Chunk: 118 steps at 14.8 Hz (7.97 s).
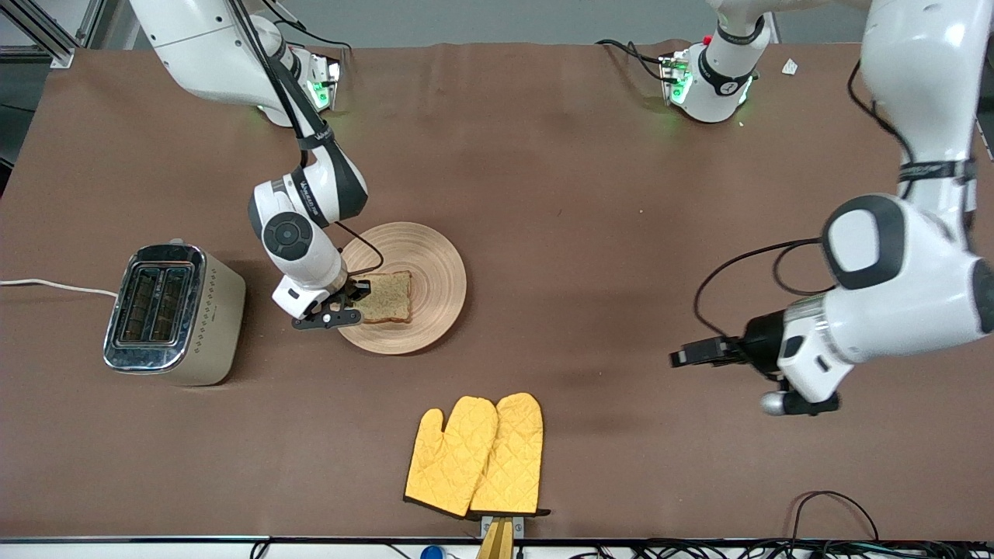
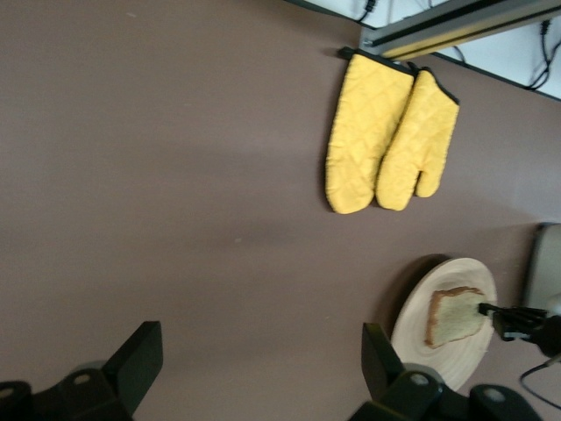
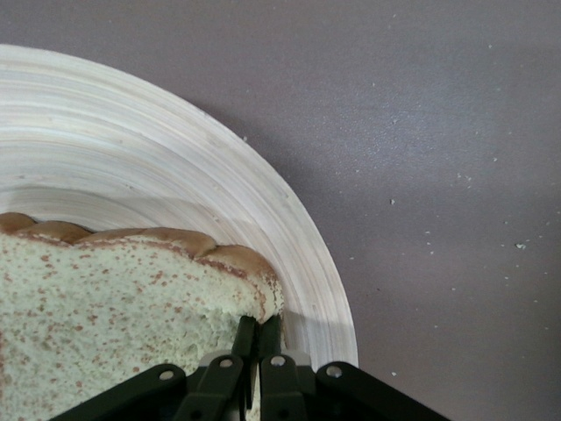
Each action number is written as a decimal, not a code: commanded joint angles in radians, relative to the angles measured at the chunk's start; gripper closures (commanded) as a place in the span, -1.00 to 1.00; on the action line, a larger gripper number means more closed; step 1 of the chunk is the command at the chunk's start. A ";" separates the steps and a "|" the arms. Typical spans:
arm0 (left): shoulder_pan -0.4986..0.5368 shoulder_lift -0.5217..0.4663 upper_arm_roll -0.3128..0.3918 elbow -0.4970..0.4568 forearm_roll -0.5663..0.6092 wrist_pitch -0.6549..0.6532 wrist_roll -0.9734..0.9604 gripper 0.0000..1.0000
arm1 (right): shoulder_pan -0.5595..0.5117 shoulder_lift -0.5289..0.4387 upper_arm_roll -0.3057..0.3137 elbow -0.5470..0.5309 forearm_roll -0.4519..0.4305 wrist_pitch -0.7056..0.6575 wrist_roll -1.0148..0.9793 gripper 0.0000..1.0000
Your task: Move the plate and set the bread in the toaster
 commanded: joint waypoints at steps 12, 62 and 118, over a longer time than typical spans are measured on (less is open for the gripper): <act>0.100 -0.309 0.001 -0.026 0.421 -0.288 0.075 -1.00 | -0.016 -0.214 -0.003 0.335 -0.156 -0.632 -0.049 0.99; -0.023 -0.523 0.182 -0.159 0.300 -0.368 0.057 -1.00 | -0.148 -0.052 -0.024 0.448 -0.774 -0.924 -0.089 0.99; -0.009 -0.515 0.178 -0.158 0.289 -0.335 0.057 -1.00 | -0.400 -0.360 -0.030 0.668 0.027 -1.006 -0.139 -1.00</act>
